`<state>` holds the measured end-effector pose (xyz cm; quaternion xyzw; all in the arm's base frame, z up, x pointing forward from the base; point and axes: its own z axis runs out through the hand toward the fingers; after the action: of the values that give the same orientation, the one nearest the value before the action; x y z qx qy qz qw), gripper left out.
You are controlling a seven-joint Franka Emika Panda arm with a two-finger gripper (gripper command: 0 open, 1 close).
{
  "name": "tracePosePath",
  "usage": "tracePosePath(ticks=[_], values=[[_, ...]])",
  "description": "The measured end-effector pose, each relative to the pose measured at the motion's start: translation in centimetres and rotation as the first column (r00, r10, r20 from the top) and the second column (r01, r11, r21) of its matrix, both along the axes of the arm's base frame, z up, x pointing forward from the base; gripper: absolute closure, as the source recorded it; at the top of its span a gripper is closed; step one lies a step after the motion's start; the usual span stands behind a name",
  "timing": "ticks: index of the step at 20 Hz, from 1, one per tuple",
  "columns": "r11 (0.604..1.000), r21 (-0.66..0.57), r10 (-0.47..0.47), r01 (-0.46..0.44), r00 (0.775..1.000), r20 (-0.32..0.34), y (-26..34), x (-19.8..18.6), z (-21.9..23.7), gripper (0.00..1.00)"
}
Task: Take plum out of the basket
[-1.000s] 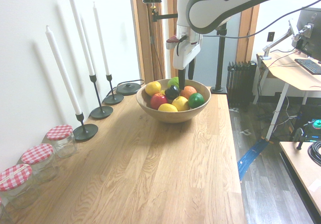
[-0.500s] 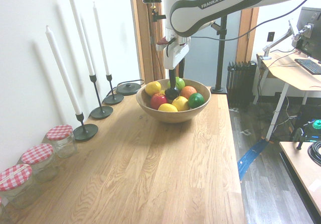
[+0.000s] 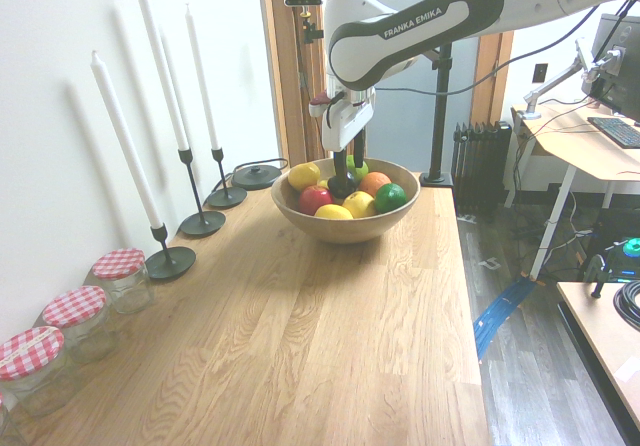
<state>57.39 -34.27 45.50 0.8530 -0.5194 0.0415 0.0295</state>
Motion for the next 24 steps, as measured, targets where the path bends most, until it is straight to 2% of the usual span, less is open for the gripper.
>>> tracePosePath(ticks=[9, 10, 24], values=[[1.000, 0.022, 0.008, -0.008, 1.000, -0.011, -0.6, 0.9, -2.0, 0.00], [1.000, 0.022, 0.012, -0.012, 1.000, -0.013, -0.6, 0.9, -2.1, 1.00], [0.999, 0.021, 0.049, -0.049, 0.999, -0.013, 1.2, 2.1, -2.4, 1.00]])
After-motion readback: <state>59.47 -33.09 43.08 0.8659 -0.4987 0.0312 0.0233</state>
